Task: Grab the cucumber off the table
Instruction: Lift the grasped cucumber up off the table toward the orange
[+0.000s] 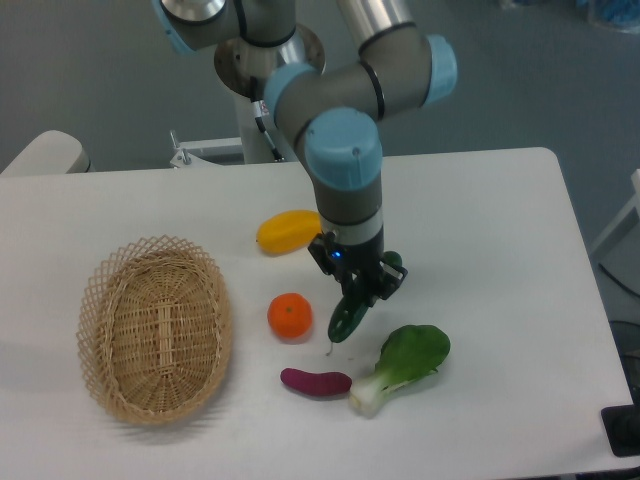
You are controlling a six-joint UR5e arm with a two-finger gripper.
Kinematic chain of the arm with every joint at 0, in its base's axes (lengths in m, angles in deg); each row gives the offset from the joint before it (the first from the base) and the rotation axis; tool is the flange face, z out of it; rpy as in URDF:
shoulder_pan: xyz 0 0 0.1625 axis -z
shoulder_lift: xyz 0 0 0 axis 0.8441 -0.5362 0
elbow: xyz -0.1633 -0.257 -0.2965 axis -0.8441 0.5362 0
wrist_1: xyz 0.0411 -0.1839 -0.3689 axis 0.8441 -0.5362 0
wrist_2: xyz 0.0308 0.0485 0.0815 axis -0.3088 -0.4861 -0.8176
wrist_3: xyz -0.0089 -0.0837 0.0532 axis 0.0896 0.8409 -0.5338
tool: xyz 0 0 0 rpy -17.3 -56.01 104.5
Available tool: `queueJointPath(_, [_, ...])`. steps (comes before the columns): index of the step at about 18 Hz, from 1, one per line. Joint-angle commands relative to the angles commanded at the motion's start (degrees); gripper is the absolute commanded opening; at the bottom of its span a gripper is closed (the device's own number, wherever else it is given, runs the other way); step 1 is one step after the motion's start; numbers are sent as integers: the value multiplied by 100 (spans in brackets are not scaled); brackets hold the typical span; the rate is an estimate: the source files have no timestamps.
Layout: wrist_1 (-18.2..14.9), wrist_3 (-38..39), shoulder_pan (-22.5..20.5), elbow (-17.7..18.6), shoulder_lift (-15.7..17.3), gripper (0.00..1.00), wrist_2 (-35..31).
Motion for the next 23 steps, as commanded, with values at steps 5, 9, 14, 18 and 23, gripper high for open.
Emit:
queueJointPath(5, [-115,9,18,-9,27,6,10])
queueJointPath(9, [-133,0,35,-27,35,6,27])
queueJointPath(14, [-133,0,35,-27,35,6,36])
queueJointPath(18, [-133,9,114,-79,18,6,62])
queueJointPath(23, [-133,9,123,-79,18,6,62])
